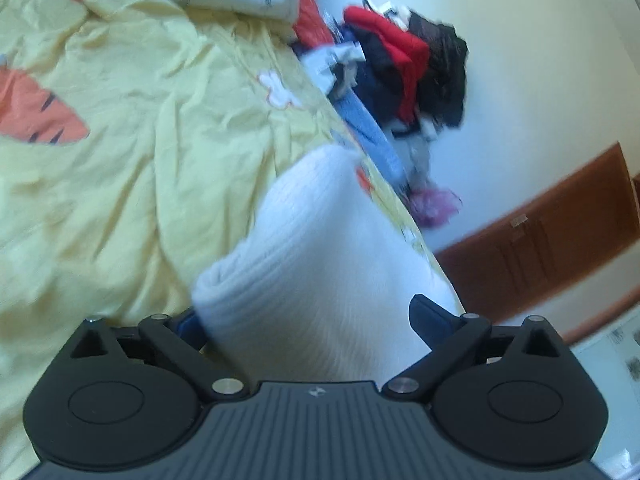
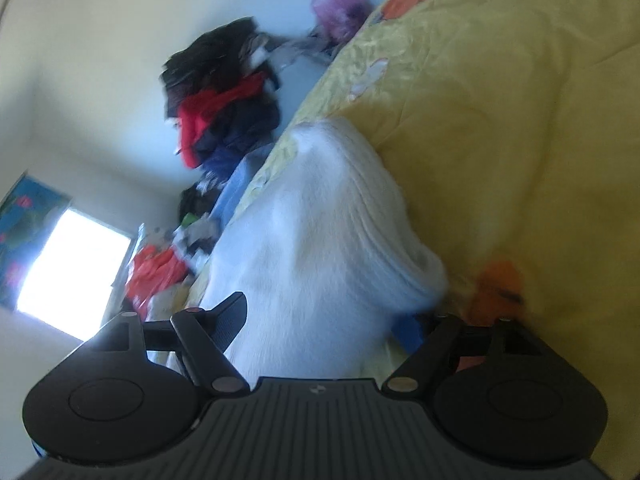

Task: Fold small clothes
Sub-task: 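Lift the side edge with both grippers and fold it across the back, then lower the folded edge and open both grippers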

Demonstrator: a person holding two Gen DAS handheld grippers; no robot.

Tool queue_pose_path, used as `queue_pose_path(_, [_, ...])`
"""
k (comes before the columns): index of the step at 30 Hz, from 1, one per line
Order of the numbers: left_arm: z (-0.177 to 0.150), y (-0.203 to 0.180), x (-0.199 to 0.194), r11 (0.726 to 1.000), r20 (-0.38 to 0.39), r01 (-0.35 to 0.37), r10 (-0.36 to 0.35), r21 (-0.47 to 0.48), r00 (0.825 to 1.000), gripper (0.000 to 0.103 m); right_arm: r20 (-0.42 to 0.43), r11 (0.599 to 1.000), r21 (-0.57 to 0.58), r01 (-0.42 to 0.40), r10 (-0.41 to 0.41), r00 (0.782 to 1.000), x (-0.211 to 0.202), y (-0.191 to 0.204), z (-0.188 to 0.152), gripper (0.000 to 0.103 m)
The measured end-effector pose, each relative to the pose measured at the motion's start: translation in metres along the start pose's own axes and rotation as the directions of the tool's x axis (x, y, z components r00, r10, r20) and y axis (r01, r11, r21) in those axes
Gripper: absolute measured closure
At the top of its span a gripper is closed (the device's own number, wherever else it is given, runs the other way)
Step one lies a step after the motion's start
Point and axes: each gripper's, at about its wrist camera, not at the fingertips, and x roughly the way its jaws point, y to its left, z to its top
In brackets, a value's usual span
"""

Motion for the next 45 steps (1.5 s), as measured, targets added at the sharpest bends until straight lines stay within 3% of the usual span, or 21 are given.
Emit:
queue_pose_path(1, [0.0,-0.004,0.004,1.0,0.001,-0.02,0.02,0.018,1.0,0.01,0.021,1.0,0.005,0.013,-0.013,1.0,0.007,0.002,0.0,0.038])
queue_pose_path(2, [0.004,-0.009,0.01,0.997,-0.002,-0.064,0.065,0.042,0.998,0.048,0.026,0.999,0.01,0.04,-0.041,0.999,0.013,0.003,-0.001,0.059])
queue_pose_path(3, [0.007,-0.011,0.017,0.991,-0.023,-0.116,0.118,0.066,0.993,0.07,0.028,0.998,0.005,0.065,-0.066,0.997,0.02,0.003,-0.002,0.069])
queue_pose_path(5, [0.013,-0.008,0.019,0.995,-0.051,-0.094,0.096,0.045,0.994,0.078,0.034,0.998,0.002,0.057,-0.057,0.998,0.022,0.001,-0.002,0.072])
queue_pose_path(9, [0.019,-0.026,0.002,0.99,-0.059,-0.063,0.071,0.123,0.996,0.08,0.051,0.999,-0.044,0.004,-0.002,0.999,0.002,0.014,0.003,0.075])
queue_pose_path(14, [0.016,-0.04,-0.057,0.984,-0.084,0.038,-0.023,0.172,0.996,0.081,0.04,0.989,-0.106,-0.107,0.112,0.993,-0.049,0.039,0.001,0.075])
queue_pose_path(18, [-0.007,-0.015,-0.121,0.984,-0.144,0.079,-0.055,0.163,0.988,0.081,-0.022,0.981,-0.109,-0.163,0.162,0.987,-0.116,0.027,-0.024,0.075])
queue_pose_path(22, [-0.047,0.031,-0.168,0.993,-0.246,0.036,-0.007,0.115,0.969,0.08,-0.096,0.993,-0.049,-0.107,0.102,0.99,-0.174,-0.01,-0.072,0.075])
queue_pose_path(25, [-0.066,0.054,-0.171,0.99,-0.296,0.0,0.042,0.143,0.954,0.076,-0.128,0.997,-0.076,-0.028,0.018,0.992,-0.195,-0.026,-0.103,0.072])
queue_pose_path(27, [-0.064,0.062,-0.168,0.99,-0.308,0.009,0.036,0.143,0.951,0.067,-0.14,0.998,-0.062,0.033,-0.042,0.989,-0.198,-0.036,-0.106,0.06])
queue_pose_path(29, [-0.05,0.06,-0.171,0.992,-0.371,0.003,0.043,0.123,0.928,0.059,-0.16,0.996,-0.045,0.074,-0.08,0.984,-0.208,-0.039,-0.097,0.054])
queue_pose_path(30, [-0.042,0.059,-0.177,0.99,-0.371,-0.01,0.062,0.141,0.927,0.057,-0.16,0.996,-0.04,0.081,-0.086,0.983,-0.218,-0.039,-0.091,0.053])
queue_pose_path(32, [-0.025,0.052,-0.203,0.975,-0.275,-0.016,0.078,0.221,0.958,0.053,-0.098,0.991,-0.092,0.098,-0.107,0.989,-0.24,-0.033,-0.081,0.042])
queue_pose_path(33, [-0.016,0.049,-0.217,0.969,-0.216,-0.028,0.083,0.246,0.973,0.038,-0.032,0.983,-0.142,0.12,-0.125,0.992,-0.253,-0.028,-0.077,0.039])
queue_pose_path(34, [-0.008,0.046,-0.227,0.966,-0.15,-0.043,0.084,0.256,0.985,0.03,0.009,0.974,-0.185,0.132,-0.133,0.991,-0.257,-0.022,-0.07,0.038])
queue_pose_path(35, [0.0,0.041,-0.234,0.96,-0.077,-0.06,0.084,0.273,0.994,0.019,0.038,0.964,-0.222,0.145,-0.14,0.989,-0.257,-0.014,-0.062,0.038])
queue_pose_path(37, [0.013,0.02,-0.224,0.926,0.008,-0.109,0.114,0.361,0.993,0.017,0.05,0.942,-0.306,0.137,-0.128,0.991,-0.241,0.007,-0.046,0.038])
queue_pose_path(39, [0.018,-0.004,-0.195,0.883,0.039,-0.163,0.163,0.44,0.986,0.017,0.019,0.893,-0.438,0.106,-0.108,0.994,-0.207,0.035,-0.033,0.033])
queue_pose_path(41, [0.019,-0.023,-0.162,0.856,0.031,-0.148,0.153,0.495,0.988,0.017,-0.004,0.843,-0.525,0.114,-0.136,0.991,-0.165,0.054,-0.021,0.031])
queue_pose_path(45, [0.01,-0.049,-0.088,0.794,-0.027,-0.172,0.23,0.583,0.973,0.017,-0.009,0.707,-0.684,0.182,-0.257,0.966,-0.084,0.083,-0.01,0.031])
